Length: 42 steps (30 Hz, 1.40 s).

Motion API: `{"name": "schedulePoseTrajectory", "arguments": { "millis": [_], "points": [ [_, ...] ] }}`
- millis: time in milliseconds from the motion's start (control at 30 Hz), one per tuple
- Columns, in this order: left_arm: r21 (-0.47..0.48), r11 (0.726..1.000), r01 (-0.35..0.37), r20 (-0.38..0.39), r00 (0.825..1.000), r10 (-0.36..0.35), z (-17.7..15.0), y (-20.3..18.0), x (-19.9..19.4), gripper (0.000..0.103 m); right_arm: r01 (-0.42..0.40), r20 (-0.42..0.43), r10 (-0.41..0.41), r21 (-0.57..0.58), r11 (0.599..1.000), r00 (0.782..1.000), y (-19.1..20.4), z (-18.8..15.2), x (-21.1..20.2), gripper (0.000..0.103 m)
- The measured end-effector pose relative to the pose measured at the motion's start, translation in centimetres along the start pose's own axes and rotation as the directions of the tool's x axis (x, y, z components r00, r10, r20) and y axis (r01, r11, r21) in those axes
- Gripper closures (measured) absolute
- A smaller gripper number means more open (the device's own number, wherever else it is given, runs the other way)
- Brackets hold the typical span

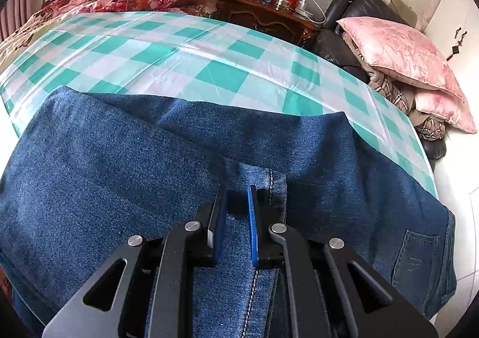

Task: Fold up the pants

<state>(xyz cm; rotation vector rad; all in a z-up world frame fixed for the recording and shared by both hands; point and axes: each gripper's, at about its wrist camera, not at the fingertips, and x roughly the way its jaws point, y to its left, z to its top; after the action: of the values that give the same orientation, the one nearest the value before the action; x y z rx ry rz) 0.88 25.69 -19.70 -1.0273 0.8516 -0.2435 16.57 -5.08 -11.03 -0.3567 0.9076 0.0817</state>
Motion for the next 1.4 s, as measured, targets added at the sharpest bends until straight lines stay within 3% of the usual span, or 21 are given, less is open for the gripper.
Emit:
{"name": "schedulePoseTrajectory", "arguments": {
  "millis": [100, 233, 300, 367, 433, 600, 700, 767, 833, 933, 1000, 1067, 1133, 1167, 1200, 1267, 1333, 1367, 1400],
  "points": [
    [0.005, 1.0, -0.002, -0.021, 1.0, 0.002, 0.3, -0.2, 0.2, 0.087, 0.015, -0.006, -0.015, -0.012, 1.0, 1.0, 0.3, 0.1, 0.0, 0.094],
    [0.131, 0.991, -0.041, 0.01, 0.999, 0.04, 0.1, -2.5, -0.9, 0.09, 0.023, -0.039, -0.024, -0.023, 0.999, 0.999, 0.4, 1.4, -1.2, 0.091],
    [0.205, 0.975, -0.086, 0.044, 0.996, 0.078, -0.3, -4.4, -1.3, 0.09, -0.018, 0.01, 0.018, -0.037, 0.999, 1.0, 1.1, 2.8, -3.7, 0.074],
    [0.264, 0.956, -0.127, 0.074, 0.991, 0.111, -0.6, -5.8, -1.7, 0.09, -0.132, -0.002, 0.132, -0.053, 0.99, 0.991, 2.2, 4.1, -5.4, 0.068],
    [0.323, 0.93, -0.177, 0.11, 0.983, 0.149, -1.1, -7.6, -1.9, 0.09, -0.279, -0.066, 0.274, -0.084, 0.957, 0.96, 4.4, 6.1, -6.6, 0.068],
    [0.421, 0.858, -0.294, 0.191, 0.954, 0.233, -2.5, -11.0, -1.8, 0.09, -0.482, -0.224, 0.454, -0.088, 0.872, 0.862, 9.5, 9.3, -7.5, 0.068],
    [0.452, 0.823, -0.344, 0.23, 0.936, 0.265, -3.1, -12.2, -1.4, 0.09, -0.499, -0.298, 0.445, -0.137, 0.856, 0.844, 13.0, 9.9, -7.3, 0.054],
    [0.475, 0.798, -0.372, 0.254, 0.926, 0.281, -3.3, -12.9, -1.3, 0.09, -0.475, -0.343, 0.4, -0.171, 0.863, 0.85, 15.0, 9.9, -6.5, 0.054],
    [0.499, 0.769, -0.4, 0.275, 0.914, 0.297, -3.7, -13.4, -1.1, 0.09, -0.48, -0.382, 0.388, -0.183, 0.858, 0.839, 16.5, 9.8, -5.9, 0.054],
    [0.515, 0.751, -0.413, 0.291, 0.908, 0.3, -4.0, -13.9, -0.9, 0.09, -0.464, -0.41, 0.348, -0.228, 0.856, 0.843, 18.2, 9.7, -4.7, 0.054],
    [0.516, 0.754, -0.408, 0.291, 0.911, 0.293, -4.1, -14.1, -1.1, 0.09, -0.441, -0.423, 0.314, -0.245, 0.863, 0.85, 18.6, 9.6, -3.6, 0.058],
    [0.512, 0.762, -0.396, 0.288, 0.915, 0.283, -4.1, -14.0, -1.2, 0.09, -0.421, -0.416, 0.29, -0.269, 0.866, 0.862, 18.7, 9.3, -3.3, 0.077],
    [0.48, 0.793, -0.376, 0.28, 0.922, 0.268, -4.0, -13.5, -1.5, 0.089, -0.429, -0.408, 0.299, -0.277, 0.86, 0.863, 18.5, 9.1, -3.5, 0.088],
    [0.453, 0.811, -0.37, 0.278, 0.923, 0.265, -3.9, -13.1, -1.6, 0.083, -0.424, -0.4, 0.296, -0.283, 0.86, 0.867, 18.5, 9.0, -3.7, 0.091],
    [0.412, 0.834, -0.367, 0.275, 0.923, 0.271, -3.7, -12.4, -1.6, 0.063, -0.424, -0.394, 0.299, -0.28, 0.861, 0.869, 18.2, 8.9, -3.8, 0.092],
    [0.372, 0.85, -0.374, 0.259, 0.921, 0.291, -3.7, -11.8, -1.1, 0.038, -0.435, -0.387, 0.322, -0.249, 0.865, 0.864, 17.5, 9.0, -3.9, 0.093],
    [0.335, 0.868, -0.366, 0.229, 0.926, 0.301, -3.8, -11.2, 0.1, 0.038, -0.448, -0.383, 0.347, -0.215, 0.868, 0.856, 17.0, 9.3, -4.0, 0.093],
    [0.32, 0.873, -0.367, 0.223, 0.925, 0.307, -3.8, -11.0, 0.8, 0.047, -0.456, -0.377, 0.361, -0.202, 0.867, 0.853, 16.6, 9.5, -4.2, 0.093],
    [0.318, 0.873, -0.368, 0.219, 0.925, 0.31, -3.8, -11.2, 1.5, 0.071, -0.464, -0.369, 0.375, -0.19, 0.865, 0.85, 16.1, 9.7, -4.4, 0.094]
  ]
}}
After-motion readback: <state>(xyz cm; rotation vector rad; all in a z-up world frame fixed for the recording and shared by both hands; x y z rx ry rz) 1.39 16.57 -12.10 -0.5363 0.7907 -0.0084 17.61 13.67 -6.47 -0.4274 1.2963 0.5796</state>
